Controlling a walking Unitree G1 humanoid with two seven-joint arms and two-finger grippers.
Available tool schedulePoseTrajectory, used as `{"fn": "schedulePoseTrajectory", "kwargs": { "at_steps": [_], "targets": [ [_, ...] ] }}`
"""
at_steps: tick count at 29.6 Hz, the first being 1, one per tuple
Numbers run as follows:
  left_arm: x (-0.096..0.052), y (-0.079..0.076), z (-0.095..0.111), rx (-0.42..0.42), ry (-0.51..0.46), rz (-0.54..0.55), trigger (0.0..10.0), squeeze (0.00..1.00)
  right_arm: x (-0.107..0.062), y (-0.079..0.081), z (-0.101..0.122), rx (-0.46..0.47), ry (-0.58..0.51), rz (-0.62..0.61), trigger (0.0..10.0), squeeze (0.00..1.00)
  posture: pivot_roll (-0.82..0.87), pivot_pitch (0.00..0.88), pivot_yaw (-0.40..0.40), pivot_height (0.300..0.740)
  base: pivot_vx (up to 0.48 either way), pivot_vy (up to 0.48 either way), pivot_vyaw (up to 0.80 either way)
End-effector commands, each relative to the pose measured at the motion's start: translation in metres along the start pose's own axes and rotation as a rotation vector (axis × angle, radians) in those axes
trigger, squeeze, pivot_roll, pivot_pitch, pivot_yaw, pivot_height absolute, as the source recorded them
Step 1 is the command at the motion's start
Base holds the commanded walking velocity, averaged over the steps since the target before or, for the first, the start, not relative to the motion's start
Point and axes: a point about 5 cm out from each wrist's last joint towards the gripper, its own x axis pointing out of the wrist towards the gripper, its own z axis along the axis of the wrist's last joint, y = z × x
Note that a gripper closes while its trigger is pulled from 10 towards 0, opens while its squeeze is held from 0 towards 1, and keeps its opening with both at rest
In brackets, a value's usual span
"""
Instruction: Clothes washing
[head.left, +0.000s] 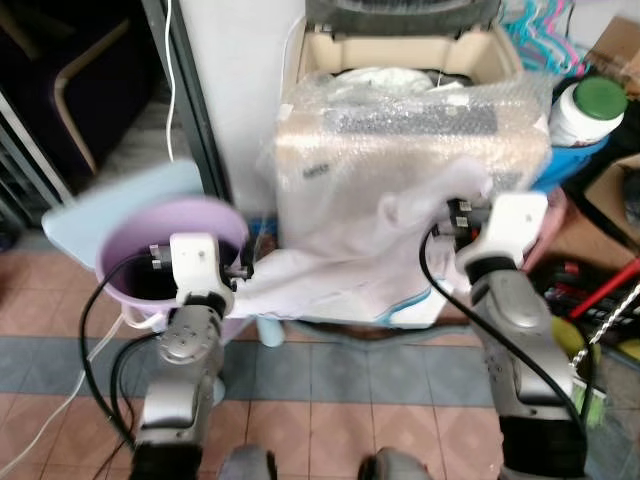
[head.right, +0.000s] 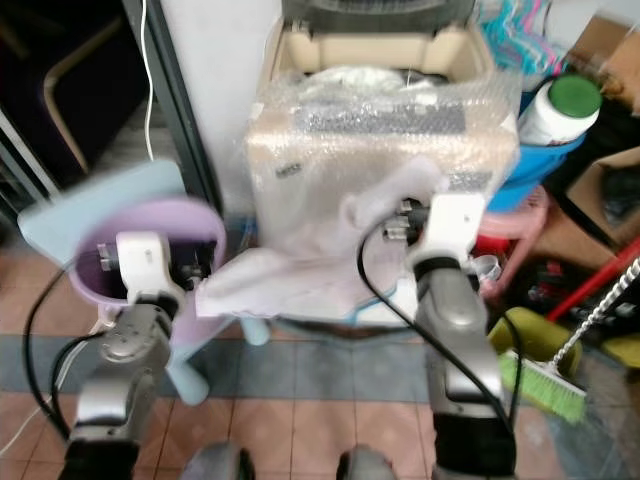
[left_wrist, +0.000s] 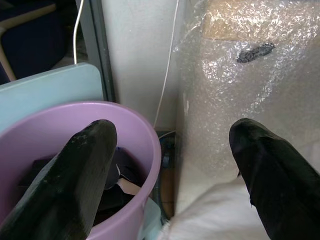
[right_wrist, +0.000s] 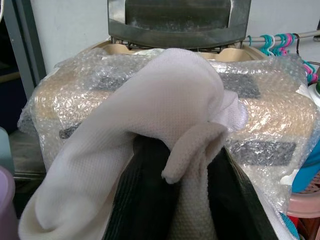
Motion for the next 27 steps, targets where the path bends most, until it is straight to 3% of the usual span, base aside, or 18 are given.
{"fn": "schedulePoseTrajectory", "kwargs": {
  "at_steps": [1,7,13,20,27],
  "targets": [
    [-0.001,-0.009,0.007,-0.012,-0.034,-0.049,10.0,0.00,-0.002,-0.007,0.002,-0.018,-0.026,-0.022,10.0,0.00,-0.01,0.060,0.040,0.740,0.000,0.000,0.00],
    [-0.001,-0.012,0.009,-0.007,-0.042,-0.051,10.0,0.00,0.001,-0.004,0.008,-0.044,-0.052,-0.001,10.0,0.00,-0.01,0.072,0.034,0.740,0.000,0.000,0.00],
    [-0.001,-0.014,0.006,-0.016,-0.032,-0.050,10.0,0.00,0.028,-0.005,0.029,-0.148,-0.142,0.114,10.0,0.00,0.00,0.067,0.029,0.740,0.332,0.000,0.00],
    [-0.003,-0.008,-0.001,-0.003,0.012,-0.027,10.0,0.00,0.055,-0.013,0.062,-0.166,-0.231,0.136,10.0,0.00,0.01,0.077,0.027,0.740,0.432,0.000,0.00],
    [-0.004,-0.005,-0.004,0.004,0.028,-0.002,10.0,0.00,0.056,0.000,0.075,-0.139,-0.282,0.194,10.0,0.00,0.02,0.080,0.025,0.740,0.470,0.000,0.00]
  ]
}}
